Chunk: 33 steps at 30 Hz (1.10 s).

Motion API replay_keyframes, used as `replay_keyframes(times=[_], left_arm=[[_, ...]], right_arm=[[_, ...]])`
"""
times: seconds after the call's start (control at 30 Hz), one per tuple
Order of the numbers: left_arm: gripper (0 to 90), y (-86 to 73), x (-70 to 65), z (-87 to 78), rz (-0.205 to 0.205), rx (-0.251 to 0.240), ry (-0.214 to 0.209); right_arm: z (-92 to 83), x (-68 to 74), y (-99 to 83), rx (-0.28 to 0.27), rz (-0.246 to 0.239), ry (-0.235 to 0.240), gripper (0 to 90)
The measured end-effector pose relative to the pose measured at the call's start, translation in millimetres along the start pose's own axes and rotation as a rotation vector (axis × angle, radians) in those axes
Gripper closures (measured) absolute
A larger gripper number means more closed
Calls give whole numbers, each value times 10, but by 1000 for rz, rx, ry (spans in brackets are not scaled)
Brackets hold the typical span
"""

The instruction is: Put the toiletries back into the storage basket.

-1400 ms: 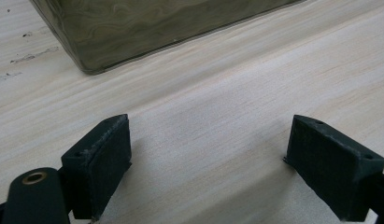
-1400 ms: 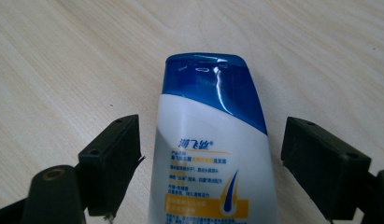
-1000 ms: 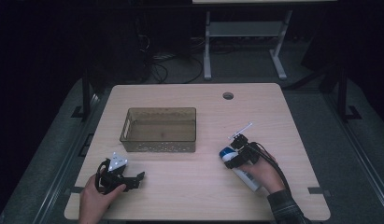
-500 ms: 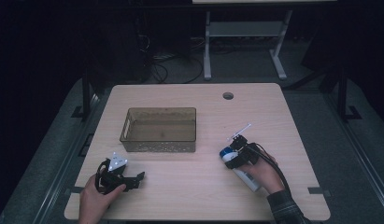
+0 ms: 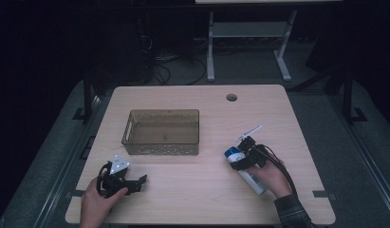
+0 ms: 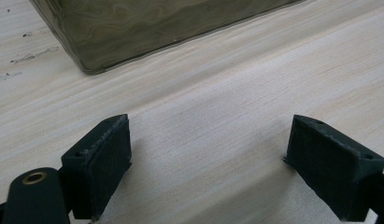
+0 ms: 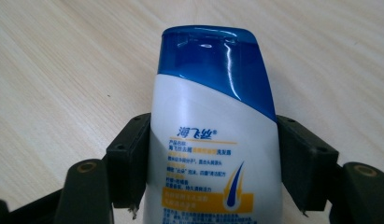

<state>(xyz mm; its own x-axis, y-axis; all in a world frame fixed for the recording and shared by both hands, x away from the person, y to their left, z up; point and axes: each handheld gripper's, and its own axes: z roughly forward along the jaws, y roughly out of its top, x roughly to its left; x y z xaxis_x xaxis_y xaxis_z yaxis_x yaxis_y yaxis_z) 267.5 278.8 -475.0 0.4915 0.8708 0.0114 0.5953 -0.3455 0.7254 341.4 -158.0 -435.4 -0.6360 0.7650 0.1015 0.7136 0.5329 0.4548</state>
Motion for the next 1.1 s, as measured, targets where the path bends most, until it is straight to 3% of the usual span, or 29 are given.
replay_keyframes(times=[0.33,0.7,1.1], left_arm=[[128,0,0,0,0,0,0],[129,0,0,0,0,0,0],[129,-1,0,3,-1,-4,0]], right_arm=[[-206,5,-67,-131,-7,-1,330],[-443,-48,-196,-272,29,29,332],[-673,-85,-361,-433,35,2,334]])
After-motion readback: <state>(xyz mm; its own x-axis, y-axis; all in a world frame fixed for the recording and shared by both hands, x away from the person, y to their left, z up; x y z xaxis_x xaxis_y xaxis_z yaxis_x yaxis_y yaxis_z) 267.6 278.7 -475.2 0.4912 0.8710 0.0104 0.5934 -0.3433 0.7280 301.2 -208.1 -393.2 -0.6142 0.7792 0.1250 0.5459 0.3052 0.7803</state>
